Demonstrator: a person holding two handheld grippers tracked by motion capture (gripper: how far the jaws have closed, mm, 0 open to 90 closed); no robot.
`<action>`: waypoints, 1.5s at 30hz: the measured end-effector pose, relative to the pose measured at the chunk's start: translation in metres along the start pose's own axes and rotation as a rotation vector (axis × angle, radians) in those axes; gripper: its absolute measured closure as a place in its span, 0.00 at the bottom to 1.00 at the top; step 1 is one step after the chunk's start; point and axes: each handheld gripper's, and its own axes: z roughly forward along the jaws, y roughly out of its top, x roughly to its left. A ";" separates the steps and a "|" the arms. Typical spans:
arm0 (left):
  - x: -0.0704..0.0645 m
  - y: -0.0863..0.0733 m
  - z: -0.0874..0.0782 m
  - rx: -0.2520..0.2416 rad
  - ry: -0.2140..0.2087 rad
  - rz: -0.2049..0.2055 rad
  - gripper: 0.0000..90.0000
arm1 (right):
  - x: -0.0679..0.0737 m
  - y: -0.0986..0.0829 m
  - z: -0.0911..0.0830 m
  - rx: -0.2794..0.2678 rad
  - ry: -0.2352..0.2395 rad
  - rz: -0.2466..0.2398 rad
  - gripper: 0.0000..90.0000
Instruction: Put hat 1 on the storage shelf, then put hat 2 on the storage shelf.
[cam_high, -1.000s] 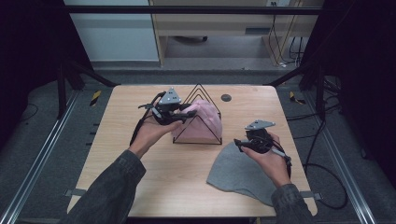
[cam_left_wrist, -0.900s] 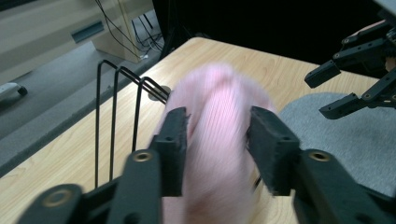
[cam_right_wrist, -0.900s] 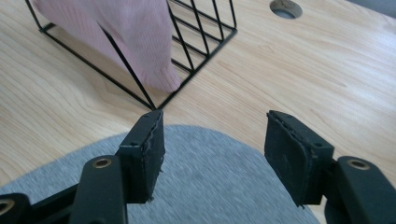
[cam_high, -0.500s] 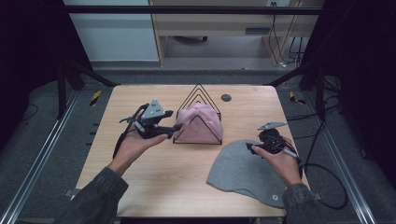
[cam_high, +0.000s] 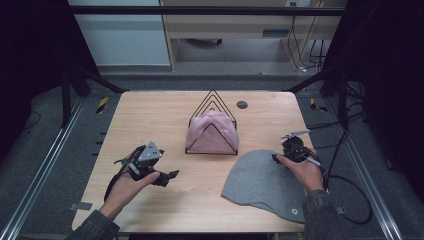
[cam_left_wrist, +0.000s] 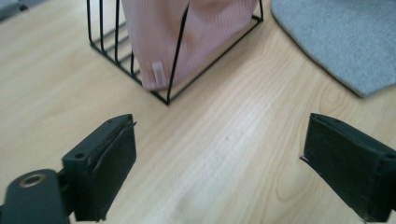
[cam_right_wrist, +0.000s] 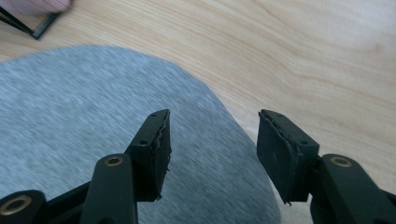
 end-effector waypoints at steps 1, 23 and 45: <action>0.000 -0.008 -0.002 0.000 0.004 -0.020 0.10 | -0.002 -0.003 0.001 0.009 0.000 0.006 0.51; 0.023 -0.030 -0.013 0.002 0.069 -0.112 0.11 | 0.002 -0.020 -0.006 -0.008 0.079 -0.035 0.95; 0.021 -0.034 -0.004 0.016 -0.082 -0.124 0.09 | 0.098 0.020 -0.117 -0.306 0.167 -0.352 0.95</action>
